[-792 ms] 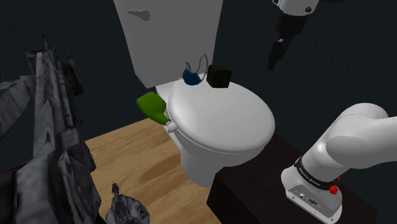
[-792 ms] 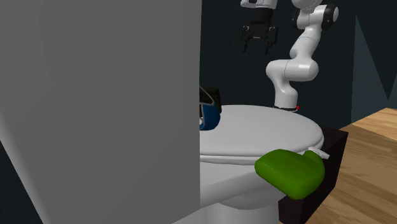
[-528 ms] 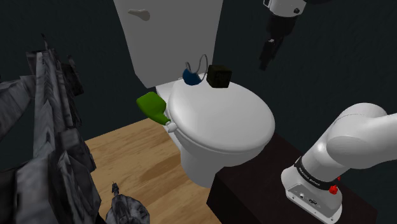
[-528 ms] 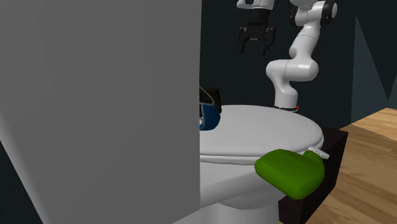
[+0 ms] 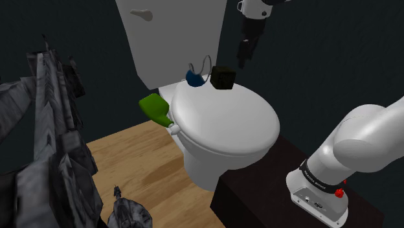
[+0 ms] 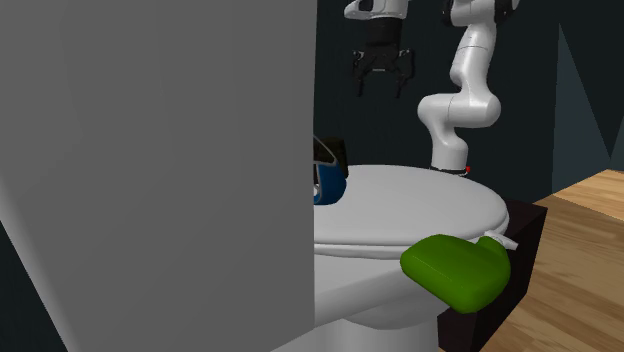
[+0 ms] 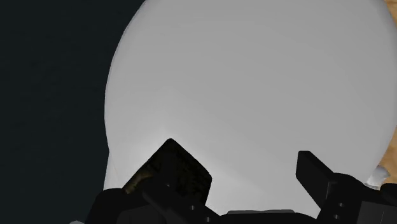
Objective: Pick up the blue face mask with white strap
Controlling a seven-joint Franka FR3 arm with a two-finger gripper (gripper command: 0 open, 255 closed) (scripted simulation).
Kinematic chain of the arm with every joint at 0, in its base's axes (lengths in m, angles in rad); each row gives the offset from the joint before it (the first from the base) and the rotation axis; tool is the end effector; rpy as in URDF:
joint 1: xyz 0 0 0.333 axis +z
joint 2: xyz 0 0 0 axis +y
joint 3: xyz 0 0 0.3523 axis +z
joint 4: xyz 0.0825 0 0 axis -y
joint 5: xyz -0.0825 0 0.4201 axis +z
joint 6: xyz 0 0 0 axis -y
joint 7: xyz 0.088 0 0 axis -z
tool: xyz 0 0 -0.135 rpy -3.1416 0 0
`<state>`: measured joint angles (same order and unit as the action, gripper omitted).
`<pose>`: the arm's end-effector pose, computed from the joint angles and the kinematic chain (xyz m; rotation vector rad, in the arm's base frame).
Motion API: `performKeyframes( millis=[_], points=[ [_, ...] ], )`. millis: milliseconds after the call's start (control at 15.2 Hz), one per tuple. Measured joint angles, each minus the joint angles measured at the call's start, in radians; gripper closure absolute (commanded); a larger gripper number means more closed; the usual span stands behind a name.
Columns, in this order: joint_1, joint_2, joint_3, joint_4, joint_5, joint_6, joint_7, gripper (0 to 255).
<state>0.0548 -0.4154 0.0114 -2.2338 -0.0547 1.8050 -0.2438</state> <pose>0.4464 0.0240 0.5297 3.0452 0.4947 -0.0286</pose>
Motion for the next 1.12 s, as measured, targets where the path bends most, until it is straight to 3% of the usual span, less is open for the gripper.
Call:
performKeyframes(
  millis=[660, 1122],
  points=[
    [0.027, 0.418, -0.007, 0.330, 0.078, 0.051, -0.099, 0],
    [0.037, 0.697, 0.012, 0.638, 0.126, -0.006, -0.149, 0]
  ],
)
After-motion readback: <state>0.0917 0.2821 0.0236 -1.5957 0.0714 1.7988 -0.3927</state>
